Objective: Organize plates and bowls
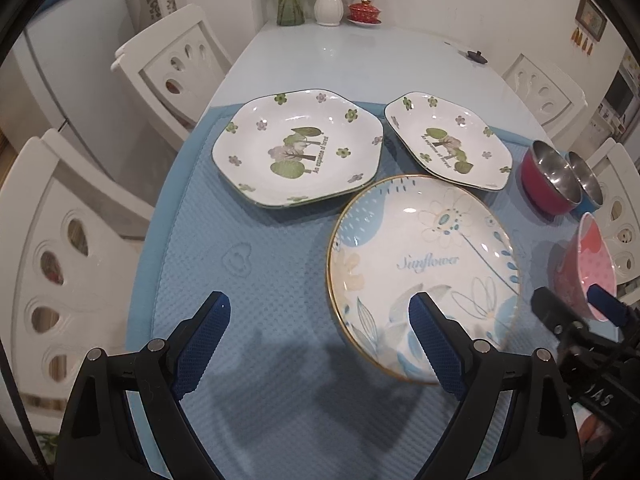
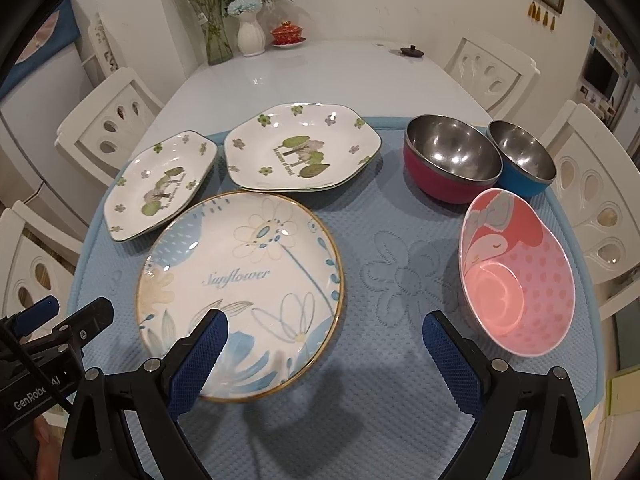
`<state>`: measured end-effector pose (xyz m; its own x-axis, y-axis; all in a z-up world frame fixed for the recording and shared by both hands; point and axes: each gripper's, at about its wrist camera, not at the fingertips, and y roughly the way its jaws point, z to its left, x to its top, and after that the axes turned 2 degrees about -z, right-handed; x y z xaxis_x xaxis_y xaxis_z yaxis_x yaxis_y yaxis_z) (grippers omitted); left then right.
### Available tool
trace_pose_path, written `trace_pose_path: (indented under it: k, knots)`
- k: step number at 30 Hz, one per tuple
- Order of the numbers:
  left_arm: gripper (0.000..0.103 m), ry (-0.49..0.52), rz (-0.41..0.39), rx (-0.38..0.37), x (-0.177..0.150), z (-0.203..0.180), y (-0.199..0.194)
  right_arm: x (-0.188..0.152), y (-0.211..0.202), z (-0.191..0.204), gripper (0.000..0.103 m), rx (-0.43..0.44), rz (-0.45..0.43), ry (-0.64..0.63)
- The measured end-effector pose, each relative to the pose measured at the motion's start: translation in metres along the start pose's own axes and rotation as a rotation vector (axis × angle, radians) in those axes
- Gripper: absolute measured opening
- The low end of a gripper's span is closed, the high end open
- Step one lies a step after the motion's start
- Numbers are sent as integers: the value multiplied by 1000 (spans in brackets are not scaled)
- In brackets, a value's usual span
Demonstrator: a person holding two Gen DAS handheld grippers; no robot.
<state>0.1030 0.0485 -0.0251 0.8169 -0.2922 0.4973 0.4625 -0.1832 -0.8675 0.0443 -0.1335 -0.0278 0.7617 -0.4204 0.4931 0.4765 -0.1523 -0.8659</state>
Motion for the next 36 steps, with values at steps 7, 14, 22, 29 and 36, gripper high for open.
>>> trace_pose_path:
  k: [7,14,22,29,36]
  knots:
    - [90,48,24,-103,8,-5,46,10,38,-5,96,-19,38,-15]
    - [68,23,86,-184,10,-4,79,21,74,-8,82,8,82,-14]
    - [40,7,104,-223,9,-3,94,25,100,-14,52,73,136,9]
    - [38,26,100,-273,10,-7,97,23,106,-12,36,186,147,9]
    - [38,-48,104,-266,7,-1,90,23,99,-12,36,208,178,47]
